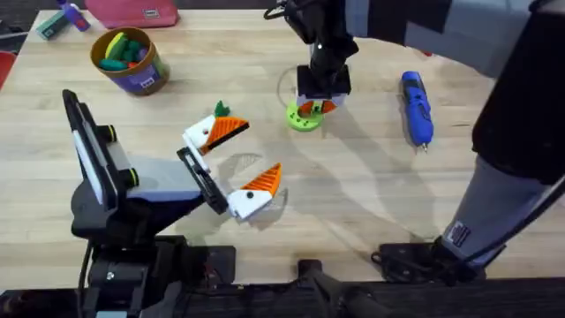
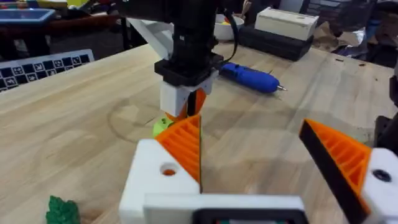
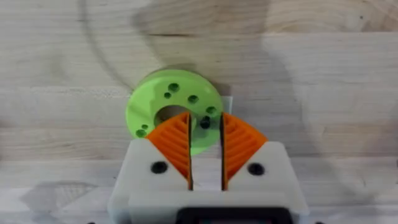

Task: Pick up the gripper from the table and insert it into the empty holder that is missing its gripper. Then pick up a screw, insert it into the mounting hole, and use the screwdriver to tighten it. Finally, clean up the table by picking up the vegetable and placing it into the bucket.

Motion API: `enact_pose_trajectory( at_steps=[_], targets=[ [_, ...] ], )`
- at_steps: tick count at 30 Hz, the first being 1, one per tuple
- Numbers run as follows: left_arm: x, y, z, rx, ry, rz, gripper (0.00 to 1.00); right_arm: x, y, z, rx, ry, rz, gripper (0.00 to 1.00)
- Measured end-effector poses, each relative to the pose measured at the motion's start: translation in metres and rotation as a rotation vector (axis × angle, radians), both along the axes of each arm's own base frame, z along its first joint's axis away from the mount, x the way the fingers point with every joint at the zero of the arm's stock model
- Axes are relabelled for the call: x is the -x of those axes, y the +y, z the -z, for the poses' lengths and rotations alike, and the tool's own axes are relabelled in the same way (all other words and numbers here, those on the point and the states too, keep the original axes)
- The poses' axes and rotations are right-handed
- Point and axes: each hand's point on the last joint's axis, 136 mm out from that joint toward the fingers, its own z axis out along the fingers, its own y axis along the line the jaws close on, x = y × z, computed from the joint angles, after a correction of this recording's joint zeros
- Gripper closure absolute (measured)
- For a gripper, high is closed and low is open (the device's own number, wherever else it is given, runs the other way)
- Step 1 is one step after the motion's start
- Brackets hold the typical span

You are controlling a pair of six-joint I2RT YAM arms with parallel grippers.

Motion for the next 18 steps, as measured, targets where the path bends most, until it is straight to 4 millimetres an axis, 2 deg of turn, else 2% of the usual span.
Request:
enact_pose_trajectory(
  at_steps=[9, 18],
  targets=[
    [0.0000, 0.0000, 0.0000, 0.000, 0.000, 0.000, 0.015, -0.0017, -0.0019, -0.0002, 0.012, -0.010, 0.000, 0.986],
    [0.0000, 0.0000, 0.0000, 0.000, 0.000, 0.000, 0.015, -0.0016, -0.0017, -0.0001, 0.016, -0.011, -0.002, 0.994]
  ],
)
